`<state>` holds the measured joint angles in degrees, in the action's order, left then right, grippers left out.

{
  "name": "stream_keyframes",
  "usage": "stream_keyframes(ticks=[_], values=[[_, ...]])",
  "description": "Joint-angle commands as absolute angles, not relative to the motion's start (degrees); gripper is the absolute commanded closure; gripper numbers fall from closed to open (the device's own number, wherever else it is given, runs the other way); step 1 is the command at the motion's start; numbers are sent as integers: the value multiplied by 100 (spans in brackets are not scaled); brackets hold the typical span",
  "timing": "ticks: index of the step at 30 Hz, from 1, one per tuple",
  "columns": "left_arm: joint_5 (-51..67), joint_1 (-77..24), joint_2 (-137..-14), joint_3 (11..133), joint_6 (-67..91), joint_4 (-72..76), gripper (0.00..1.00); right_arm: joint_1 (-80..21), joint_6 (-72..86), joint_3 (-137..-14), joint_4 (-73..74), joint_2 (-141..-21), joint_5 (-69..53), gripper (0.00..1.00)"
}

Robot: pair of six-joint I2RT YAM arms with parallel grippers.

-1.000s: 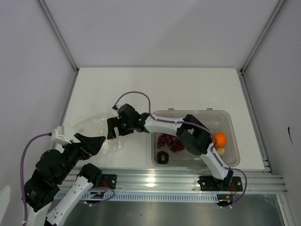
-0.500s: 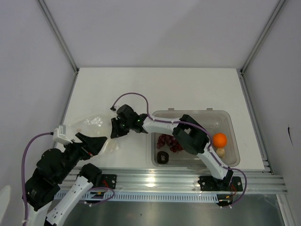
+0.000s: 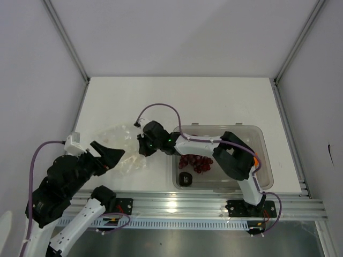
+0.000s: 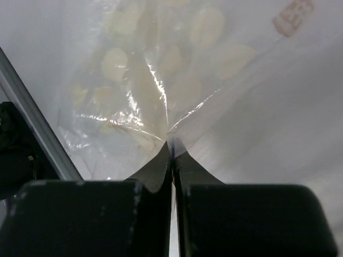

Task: Place the food in the zip-top bag and seal the zipper
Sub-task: Pick up the zipper food storage bag at the center of the board.

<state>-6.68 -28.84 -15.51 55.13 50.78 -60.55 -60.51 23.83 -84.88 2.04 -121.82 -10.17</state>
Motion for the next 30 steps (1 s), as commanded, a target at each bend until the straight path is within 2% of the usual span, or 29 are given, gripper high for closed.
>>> stream_keyframes(ticks=[1, 4, 9, 14, 16, 20, 25, 30], values=[[-563, -2839, -2221, 5984, 5360, -6038, 12, -6029, 1347, -8097, -52, -11067, -2, 100], [-247, -2839, -2627, 6055, 5336, -5898, 11, -6091, 1004, -7446, -367, -10426, 465, 100], [254, -2839, -2602, 5986, 4748, -4916, 14, -6126, 809, -6698, -615, -9433, 984, 100], [27, -2830, -2399, 5976, 4851, -4816, 19, -6301, 572, -5609, -1124, -8544, 1466, 100], [-298, -2839, -2443, 6020, 5289, -5123, 20, -6433, 431, -5240, -1467, -8105, 1678, 100], [-141, -2839, -2907, 6143, 6177, -5677, 17, -6679, 36, -4371, -2012, -7489, 2205, 100], [-211, -2804, -3348, 6284, 7171, -6090, 15, -6960, -535, -4043, -2189, -6813, 2549, 100], [130, -2786, -3830, 6451, 7777, -5897, 15, -7233, -966, -3911, -2075, -6373, 2768, 100]])
